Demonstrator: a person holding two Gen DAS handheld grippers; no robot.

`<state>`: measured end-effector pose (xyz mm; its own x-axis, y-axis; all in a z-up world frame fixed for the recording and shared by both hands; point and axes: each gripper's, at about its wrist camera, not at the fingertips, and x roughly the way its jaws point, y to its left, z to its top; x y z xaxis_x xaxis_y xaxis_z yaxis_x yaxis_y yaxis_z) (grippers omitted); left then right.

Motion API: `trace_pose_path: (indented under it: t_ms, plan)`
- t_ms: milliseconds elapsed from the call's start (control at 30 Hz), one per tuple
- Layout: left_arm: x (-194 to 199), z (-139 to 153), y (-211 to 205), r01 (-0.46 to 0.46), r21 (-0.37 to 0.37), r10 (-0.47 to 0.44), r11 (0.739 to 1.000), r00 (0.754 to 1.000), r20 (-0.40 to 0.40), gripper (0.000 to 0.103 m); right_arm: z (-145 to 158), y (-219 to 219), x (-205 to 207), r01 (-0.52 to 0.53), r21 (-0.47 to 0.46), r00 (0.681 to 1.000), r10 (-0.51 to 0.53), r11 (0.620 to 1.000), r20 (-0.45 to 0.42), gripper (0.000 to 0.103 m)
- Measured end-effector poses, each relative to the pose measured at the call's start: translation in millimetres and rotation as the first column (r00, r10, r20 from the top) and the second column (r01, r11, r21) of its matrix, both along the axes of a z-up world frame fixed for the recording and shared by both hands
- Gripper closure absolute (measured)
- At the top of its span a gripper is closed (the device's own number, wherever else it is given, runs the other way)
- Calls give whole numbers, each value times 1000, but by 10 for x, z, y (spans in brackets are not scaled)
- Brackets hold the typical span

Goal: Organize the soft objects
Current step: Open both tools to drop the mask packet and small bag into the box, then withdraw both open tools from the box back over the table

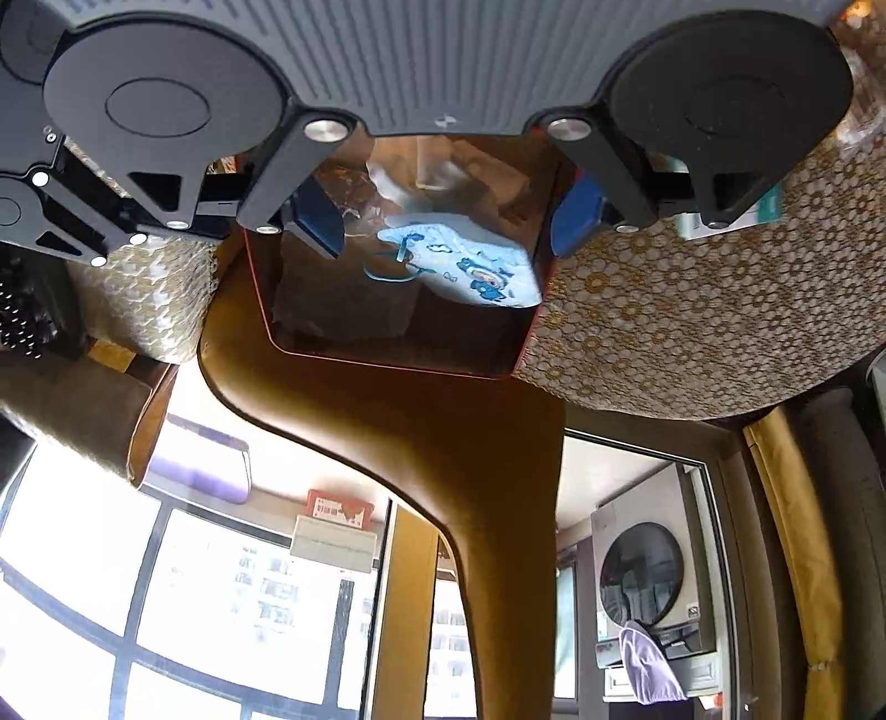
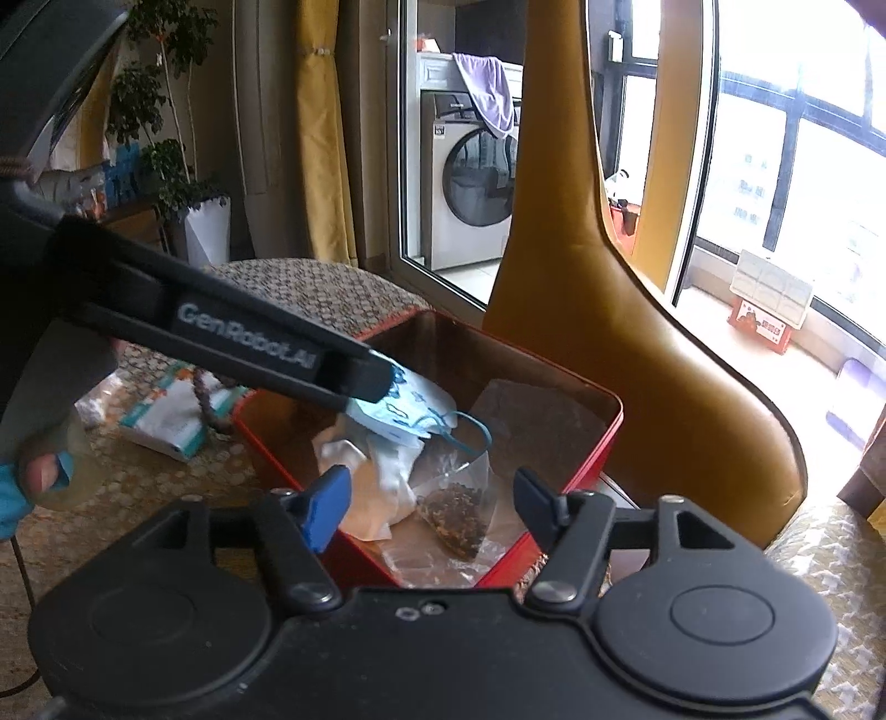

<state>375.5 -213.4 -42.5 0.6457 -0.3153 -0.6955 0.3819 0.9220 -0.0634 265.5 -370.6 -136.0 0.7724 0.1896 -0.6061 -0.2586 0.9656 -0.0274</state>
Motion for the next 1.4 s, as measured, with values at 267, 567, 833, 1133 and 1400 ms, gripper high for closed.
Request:
trace_pose_path:
  t_ms: [267,567,833,1133,1400]
  plan:
    - [-462,297,288,-3,-8,3,1000,998,64,21,267,33,-331,-15,50,999,14,999,34,25]
    - [-1054,593,666,6,-19,-4,1000,993,121,15,474,207,-671,-57,97,996,51,994,69,14]
    - [-1532,746,1140,-1,-50,9,999,987,157,2,597,458,-917,-107,122,991,96,987,96,6]
    - [-1924,650,1807,-55,-99,72,994,983,171,1,595,795,-996,-146,125,987,136,981,89,3]
    - [-2028,474,2420,-141,-119,161,983,970,182,1,555,1120,-854,-172,111,984,166,979,64,2]
